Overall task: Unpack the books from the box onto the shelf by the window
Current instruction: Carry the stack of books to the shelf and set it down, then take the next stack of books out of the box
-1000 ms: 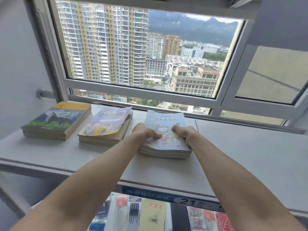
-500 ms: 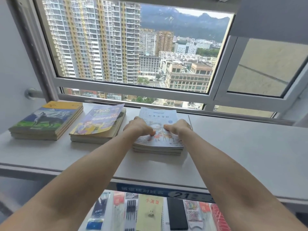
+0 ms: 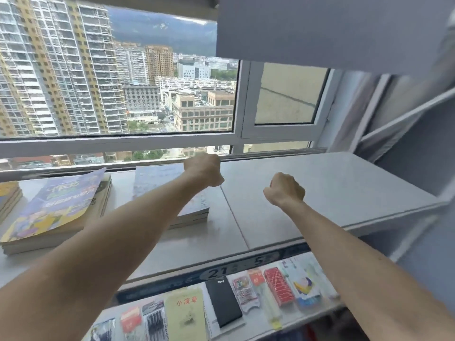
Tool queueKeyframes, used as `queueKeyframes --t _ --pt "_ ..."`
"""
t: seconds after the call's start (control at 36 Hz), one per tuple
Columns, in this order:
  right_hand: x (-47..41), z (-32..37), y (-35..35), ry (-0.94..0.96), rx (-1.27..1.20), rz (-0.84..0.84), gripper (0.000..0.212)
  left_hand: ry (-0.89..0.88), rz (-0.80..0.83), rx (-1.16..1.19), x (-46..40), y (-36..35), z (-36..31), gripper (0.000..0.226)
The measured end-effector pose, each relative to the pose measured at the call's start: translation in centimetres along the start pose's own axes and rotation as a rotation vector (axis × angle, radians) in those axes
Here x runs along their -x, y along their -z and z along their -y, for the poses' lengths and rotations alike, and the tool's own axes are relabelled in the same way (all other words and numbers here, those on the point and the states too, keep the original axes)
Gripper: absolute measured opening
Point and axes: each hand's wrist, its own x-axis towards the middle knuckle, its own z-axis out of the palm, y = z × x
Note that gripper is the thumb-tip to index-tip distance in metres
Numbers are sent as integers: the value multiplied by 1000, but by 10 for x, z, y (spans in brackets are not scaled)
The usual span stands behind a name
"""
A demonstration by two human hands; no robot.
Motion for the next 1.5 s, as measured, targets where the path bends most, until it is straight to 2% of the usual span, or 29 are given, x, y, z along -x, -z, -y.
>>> queueKeyframes --t 0.14,0.25,0.31,0.39,0.44,0.53,0.61,0.64,0.67,0.75,0.83,0.94,1.08,1.22,1.28,1.33,1.42,1.5 --pt "44 -87 28 -103 143 -42 27 -307 18 54 10 -11 -99 17" --pt "95 -159 45 -233 197 -72 5 -543 38 107 39 -22 -190 28" --pt "126 -194 53 -322 243 -86 17 -651 47 128 62 -27 -235 31" --pt "176 -247 68 -451 280 -125 20 -805 59 137 105 -33 -300 33" --pt "215 -281 78 -532 302 -140 17 -909 75 129 139 -38 -342 23" --pt "276 -331 92 -633 329 -136 8 -1026 133 116 194 -46 -402 19" --pt "338 -381 103 -729 342 -107 15 -1126 202 115 256 -53 -461 19" --pt "359 -399 106 -763 346 -99 12 -1161 227 115 277 -56 -481 17" --pt "380 -416 109 -797 357 -94 7 -1197 248 116 298 -59 -501 17" --pt "440 -469 116 -886 356 -76 12 -1283 299 122 361 -69 -557 30" --pt "492 -519 123 -952 281 -31 14 -1351 343 113 418 -80 -607 32" --pt "555 -579 133 -1033 371 -25 18 -1407 388 96 483 -95 -665 32" --pt "607 -652 133 -1127 343 -5 18 -1448 419 76 535 -118 -726 33" --pt "622 -726 130 -1156 335 23 6 -1461 443 16 557 -151 -791 29" --pt "621 -758 127 -1161 335 55 15 -1464 463 -32 559 -166 -819 20" --pt "616 -791 123 -1179 327 72 21 -1455 498 -34 558 -182 -850 22" --pt "605 -842 116 -1202 305 89 20 -1443 541 -42 556 -203 -897 29" --pt "593 -892 106 -1203 250 120 21 -1441 578 -91 553 -224 -942 27"
